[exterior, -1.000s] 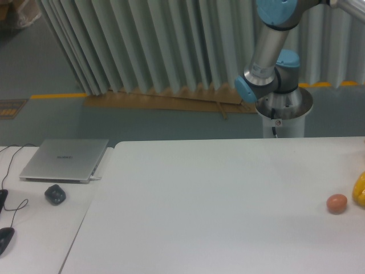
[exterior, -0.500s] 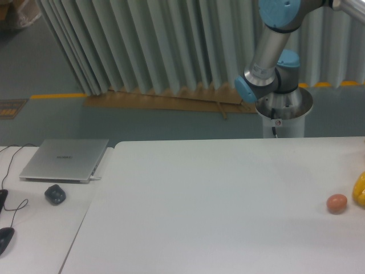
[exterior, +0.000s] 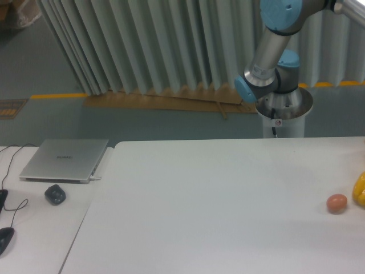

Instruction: Place the bread in the basket

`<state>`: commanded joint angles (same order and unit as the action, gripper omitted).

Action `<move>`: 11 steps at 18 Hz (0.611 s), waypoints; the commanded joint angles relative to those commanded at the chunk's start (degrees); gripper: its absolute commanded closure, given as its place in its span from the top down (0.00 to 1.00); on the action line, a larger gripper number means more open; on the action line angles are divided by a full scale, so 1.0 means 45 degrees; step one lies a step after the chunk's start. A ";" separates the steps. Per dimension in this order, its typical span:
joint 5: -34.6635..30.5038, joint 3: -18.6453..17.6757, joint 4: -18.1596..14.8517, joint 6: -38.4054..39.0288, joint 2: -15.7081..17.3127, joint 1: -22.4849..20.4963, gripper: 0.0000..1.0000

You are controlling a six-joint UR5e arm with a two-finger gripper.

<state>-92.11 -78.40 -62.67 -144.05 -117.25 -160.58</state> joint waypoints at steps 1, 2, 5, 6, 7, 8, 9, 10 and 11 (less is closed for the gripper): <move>0.0117 0.0000 -0.0019 0.0038 0.0019 0.0000 1.00; 0.0292 -0.0039 -0.0020 0.0039 0.0058 0.0000 1.00; 0.0450 -0.0117 -0.0039 0.0116 0.0117 0.0020 1.00; 0.0450 -0.0117 -0.0039 0.0155 0.0175 0.0020 1.00; 0.0547 -0.0117 -0.0039 0.0195 0.0234 0.0000 1.00; 0.0741 -0.0098 -0.0058 0.0195 0.0312 0.0000 1.00; 0.0898 -0.0098 -0.0117 0.0234 0.0429 0.0000 1.00; 0.0938 -0.0136 -0.0195 0.0292 0.0526 0.0039 1.00; 0.0938 -0.0137 -0.0427 0.0428 0.0663 0.0194 1.00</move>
<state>-87.89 -79.01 -64.59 -142.13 -114.26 -159.70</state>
